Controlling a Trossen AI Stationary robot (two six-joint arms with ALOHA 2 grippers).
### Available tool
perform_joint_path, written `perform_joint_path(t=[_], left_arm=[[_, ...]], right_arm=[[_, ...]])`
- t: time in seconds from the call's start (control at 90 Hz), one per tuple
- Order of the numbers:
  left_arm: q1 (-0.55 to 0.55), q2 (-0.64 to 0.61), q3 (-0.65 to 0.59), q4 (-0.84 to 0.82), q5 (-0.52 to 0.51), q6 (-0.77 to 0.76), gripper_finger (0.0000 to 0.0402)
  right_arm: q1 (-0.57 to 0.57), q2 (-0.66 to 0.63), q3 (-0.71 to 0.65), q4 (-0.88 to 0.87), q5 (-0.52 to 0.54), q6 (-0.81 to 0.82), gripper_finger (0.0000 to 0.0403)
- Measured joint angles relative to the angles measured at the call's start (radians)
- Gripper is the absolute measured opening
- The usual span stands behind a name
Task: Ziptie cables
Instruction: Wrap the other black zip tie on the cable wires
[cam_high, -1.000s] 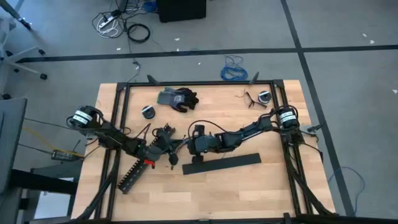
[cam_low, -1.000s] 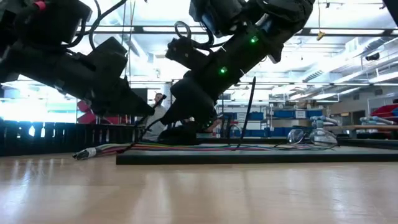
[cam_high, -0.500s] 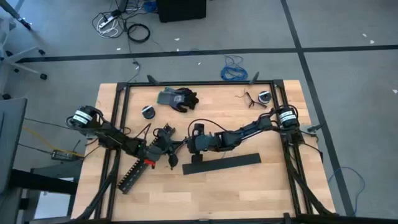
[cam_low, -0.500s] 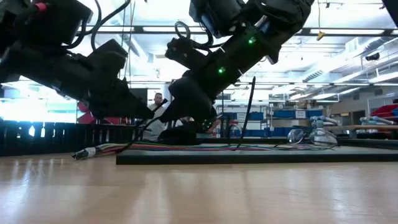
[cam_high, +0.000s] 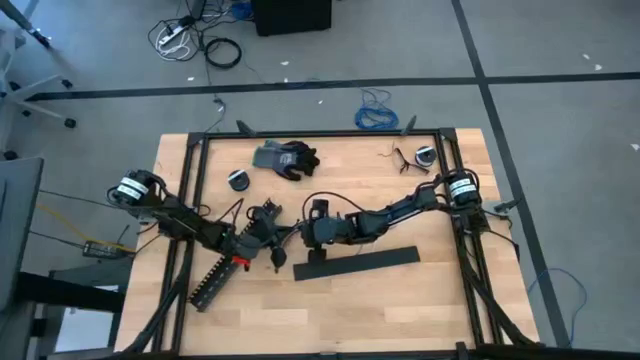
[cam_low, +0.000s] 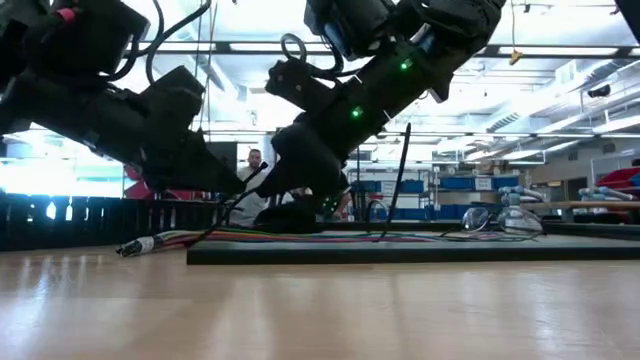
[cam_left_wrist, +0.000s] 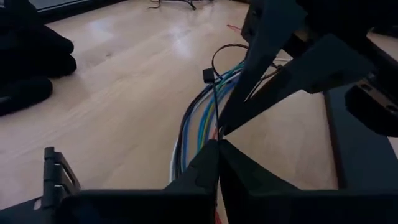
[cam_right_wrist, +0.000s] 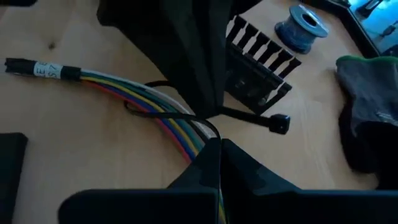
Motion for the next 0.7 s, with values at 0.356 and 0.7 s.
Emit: perform_joint_path(t=[0.356,0.7], left_arm=[[0.000,0.000,0.000,0.003,0.009,0.000,0.0000],[0.000,0.000,0.000,0.006,0.009,0.000,0.0000]], right_arm=[[-0.001,0.000,0.014,0.007,-0.007,-0.011,0.0000],[-0.001,0.000,0.026,-0.017,-0.008,-0.013,0.0000]])
